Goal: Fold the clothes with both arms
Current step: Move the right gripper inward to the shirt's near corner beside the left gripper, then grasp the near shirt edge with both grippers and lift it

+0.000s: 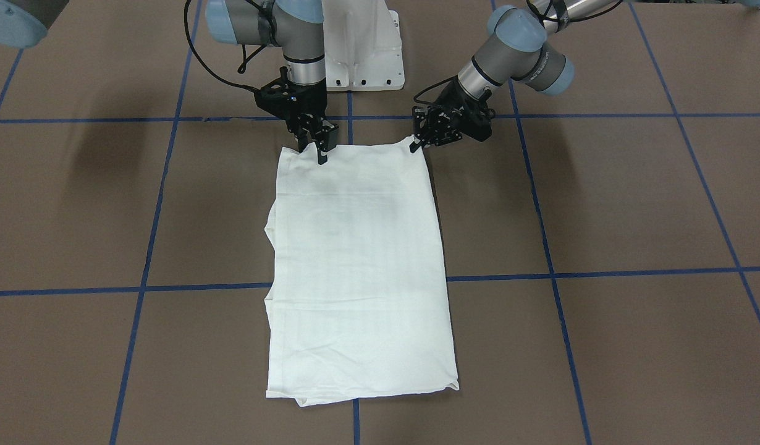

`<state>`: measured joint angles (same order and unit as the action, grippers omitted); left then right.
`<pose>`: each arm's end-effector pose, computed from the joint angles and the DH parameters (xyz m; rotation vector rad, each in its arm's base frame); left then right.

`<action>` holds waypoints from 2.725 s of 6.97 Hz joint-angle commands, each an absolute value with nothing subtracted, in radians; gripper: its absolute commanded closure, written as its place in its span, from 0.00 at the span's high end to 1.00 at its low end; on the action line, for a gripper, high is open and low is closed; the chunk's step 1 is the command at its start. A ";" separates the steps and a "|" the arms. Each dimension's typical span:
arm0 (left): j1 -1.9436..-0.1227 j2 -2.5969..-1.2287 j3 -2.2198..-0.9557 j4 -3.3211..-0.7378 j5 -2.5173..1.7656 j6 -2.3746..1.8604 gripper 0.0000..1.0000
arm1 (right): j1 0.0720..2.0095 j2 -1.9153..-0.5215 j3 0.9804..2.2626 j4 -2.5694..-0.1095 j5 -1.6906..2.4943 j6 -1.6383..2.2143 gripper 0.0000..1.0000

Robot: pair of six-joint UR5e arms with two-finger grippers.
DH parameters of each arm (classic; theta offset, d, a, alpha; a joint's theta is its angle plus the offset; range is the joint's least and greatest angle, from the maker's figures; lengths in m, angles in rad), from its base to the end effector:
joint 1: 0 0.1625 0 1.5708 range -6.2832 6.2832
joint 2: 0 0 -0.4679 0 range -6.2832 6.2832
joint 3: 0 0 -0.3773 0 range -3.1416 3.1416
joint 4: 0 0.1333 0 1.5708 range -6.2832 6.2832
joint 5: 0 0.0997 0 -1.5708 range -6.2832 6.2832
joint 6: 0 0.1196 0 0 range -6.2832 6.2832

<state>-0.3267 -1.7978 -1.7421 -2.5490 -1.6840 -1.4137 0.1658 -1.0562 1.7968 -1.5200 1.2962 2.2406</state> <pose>0.5193 -0.3024 0.3972 0.2374 1.3575 -0.0640 -0.6243 -0.2725 0.3252 0.0578 -0.8563 0.8943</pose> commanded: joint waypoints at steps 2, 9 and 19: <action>-0.327 -1.799 -1.750 -2.549 -1.686 -1.413 0.00 | 0.178 -1.055 1.798 -1.520 1.299 2.249 0.00; -0.334 -1.718 -2.245 -2.221 -1.877 -1.410 0.00 | 0.087 -1.054 2.339 -2.054 1.327 2.235 0.00; -0.698 -2.176 -1.542 -2.091 -1.882 -1.094 0.00 | 0.405 -0.942 1.832 -1.694 1.347 1.933 0.00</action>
